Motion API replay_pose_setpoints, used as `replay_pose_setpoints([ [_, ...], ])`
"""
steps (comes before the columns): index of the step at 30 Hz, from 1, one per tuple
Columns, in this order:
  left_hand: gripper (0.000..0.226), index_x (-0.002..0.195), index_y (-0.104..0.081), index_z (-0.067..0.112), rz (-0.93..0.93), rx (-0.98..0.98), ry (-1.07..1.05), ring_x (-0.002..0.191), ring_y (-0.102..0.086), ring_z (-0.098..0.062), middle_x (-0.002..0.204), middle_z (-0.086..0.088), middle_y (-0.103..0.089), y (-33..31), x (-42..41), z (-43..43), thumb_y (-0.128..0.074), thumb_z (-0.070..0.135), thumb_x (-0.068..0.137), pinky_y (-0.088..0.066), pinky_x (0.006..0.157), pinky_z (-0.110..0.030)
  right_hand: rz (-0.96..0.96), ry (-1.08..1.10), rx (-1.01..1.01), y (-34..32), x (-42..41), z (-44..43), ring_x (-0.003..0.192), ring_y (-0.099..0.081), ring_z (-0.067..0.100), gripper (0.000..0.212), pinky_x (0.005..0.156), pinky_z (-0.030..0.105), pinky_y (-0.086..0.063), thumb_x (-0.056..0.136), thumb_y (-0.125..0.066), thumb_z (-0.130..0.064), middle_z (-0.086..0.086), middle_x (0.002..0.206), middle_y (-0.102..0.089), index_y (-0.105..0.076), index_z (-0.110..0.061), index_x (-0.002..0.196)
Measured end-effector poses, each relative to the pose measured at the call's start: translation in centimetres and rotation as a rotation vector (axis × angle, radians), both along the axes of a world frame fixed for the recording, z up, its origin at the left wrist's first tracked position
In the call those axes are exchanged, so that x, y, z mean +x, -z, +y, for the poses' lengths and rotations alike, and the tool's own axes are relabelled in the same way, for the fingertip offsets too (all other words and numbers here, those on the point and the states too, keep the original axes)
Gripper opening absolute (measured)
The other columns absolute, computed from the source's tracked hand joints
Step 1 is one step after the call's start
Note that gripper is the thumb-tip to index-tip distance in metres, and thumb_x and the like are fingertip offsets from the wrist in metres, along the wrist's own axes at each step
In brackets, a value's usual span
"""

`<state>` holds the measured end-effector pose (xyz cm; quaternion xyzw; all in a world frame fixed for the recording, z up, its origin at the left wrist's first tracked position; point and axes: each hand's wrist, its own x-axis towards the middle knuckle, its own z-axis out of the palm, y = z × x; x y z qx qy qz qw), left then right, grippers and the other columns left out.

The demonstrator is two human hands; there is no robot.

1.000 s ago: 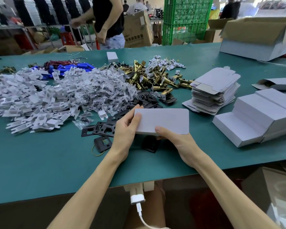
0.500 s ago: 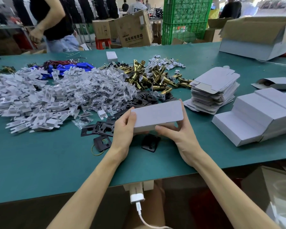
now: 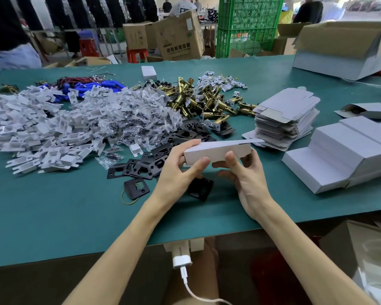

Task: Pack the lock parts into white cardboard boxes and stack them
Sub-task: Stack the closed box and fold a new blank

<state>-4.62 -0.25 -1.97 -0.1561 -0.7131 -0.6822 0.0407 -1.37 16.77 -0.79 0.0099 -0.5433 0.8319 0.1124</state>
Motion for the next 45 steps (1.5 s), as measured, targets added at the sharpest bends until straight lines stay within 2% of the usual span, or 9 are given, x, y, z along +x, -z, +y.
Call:
replay_pose_setpoints([
  [5,0.056,0.127,-0.061,0.013,-0.002,0.027,-0.009,0.097,-0.076,-0.026,0.111,-0.004,-0.075,-0.2,0.2,0.3,-0.064,0.053,0.087,-0.064,0.065,-0.043,0.009,-0.055,0.059,0.2,-0.2,0.1,0.085,-0.073,0.026,0.064,0.066,0.031,-0.057,0.07,-0.08,-0.042,0.009,0.108,-0.06,-0.054,-0.016,0.122],
  [11,0.101,0.12,-0.064,0.003,-0.005,-0.004,0.023,0.079,-0.079,-0.027,0.091,-0.015,-0.079,-0.2,0.2,0.3,-0.052,0.092,0.074,-0.064,0.067,-0.039,0.067,-0.131,0.143,0.7,-0.3,0.0,0.069,-0.065,0.02,0.037,0.071,0.04,-0.058,0.083,-0.077,-0.03,0.009,0.11,-0.071,-0.066,-0.022,0.117],
  [19,0.06,0.118,-0.065,0.012,0.042,-0.027,-0.044,0.101,-0.072,-0.022,0.112,-0.005,-0.074,-0.3,0.0,0.0,-0.06,0.064,0.089,-0.06,0.083,-0.038,0.025,-0.122,0.193,0.9,-0.5,0.3,0.057,-0.052,0.012,0.036,0.056,0.024,-0.049,0.085,-0.077,-0.041,0.011,0.092,-0.066,-0.071,-0.027,0.117],
  [25,0.039,0.112,-0.063,0.013,-0.058,0.026,-0.099,0.083,-0.071,-0.006,0.097,0.003,-0.075,0.2,-0.2,0.0,-0.058,0.05,0.1,-0.055,0.065,-0.02,-0.007,-0.134,0.298,0.4,-0.2,-0.3,0.052,-0.047,0.015,0.041,0.053,0.023,-0.044,0.089,-0.067,-0.04,0.0,0.089,-0.064,-0.068,-0.015,0.121],
  [28,0.049,0.117,-0.056,0.005,-0.163,0.134,-0.198,0.07,-0.072,-0.021,0.097,-0.015,-0.07,0.3,-0.5,-0.3,-0.051,0.052,0.104,-0.05,0.042,-0.029,-0.081,-0.061,0.374,0.3,-0.5,-0.4,0.056,-0.056,0.015,0.031,0.054,0.025,-0.045,0.101,-0.059,-0.036,0.002,0.093,-0.067,-0.067,-0.012,0.118],
  [32,0.05,0.124,-0.051,0.0,-0.196,0.211,-0.213,0.066,-0.074,-0.032,0.101,-0.023,-0.071,0.3,-0.9,-0.4,-0.049,0.047,0.107,-0.051,0.04,-0.031,-0.215,-0.004,0.315,-1.6,-4.1,0.3,0.067,-0.063,0.009,0.019,0.055,0.022,-0.048,0.103,-0.059,-0.029,0.006,0.104,-0.068,-0.063,-0.013,0.113],
  [36,0.046,0.12,-0.052,0.009,-0.203,0.213,-0.208,0.069,-0.075,-0.031,0.097,-0.01,-0.074,0.1,-0.7,-0.2,-0.053,0.051,0.102,-0.055,0.044,-0.034,-0.146,0.154,0.717,-4.0,-10.7,1.0,0.095,-0.064,0.017,0.026,0.085,0.036,-0.055,0.102,-0.055,-0.032,0.007,0.117,-0.065,-0.06,-0.019,0.124],
  [40,0.038,0.117,-0.052,0.011,-0.213,0.215,-0.196,0.064,-0.073,-0.031,0.092,-0.006,-0.074,0.1,-0.9,-0.1,-0.053,0.047,0.105,-0.053,0.043,-0.033,-0.174,0.088,1.297,-3.8,-15.8,0.7,0.136,-0.041,0.036,0.044,0.112,0.04,-0.038,0.102,-0.054,-0.026,0.022,0.144,-0.043,-0.053,-0.008,0.142],
  [45,0.037,0.115,-0.051,0.012,-0.214,0.23,-0.191,0.062,-0.073,-0.033,0.09,-0.007,-0.074,0.4,-0.9,-0.1,-0.054,0.047,0.104,-0.052,0.043,-0.032,-0.149,0.149,1.687,-2.4,-16.8,-0.6,0.116,-0.048,0.042,0.02,0.089,0.043,-0.042,0.097,-0.049,0.0,0.02,0.13,-0.044,-0.057,0.0,0.116],
])
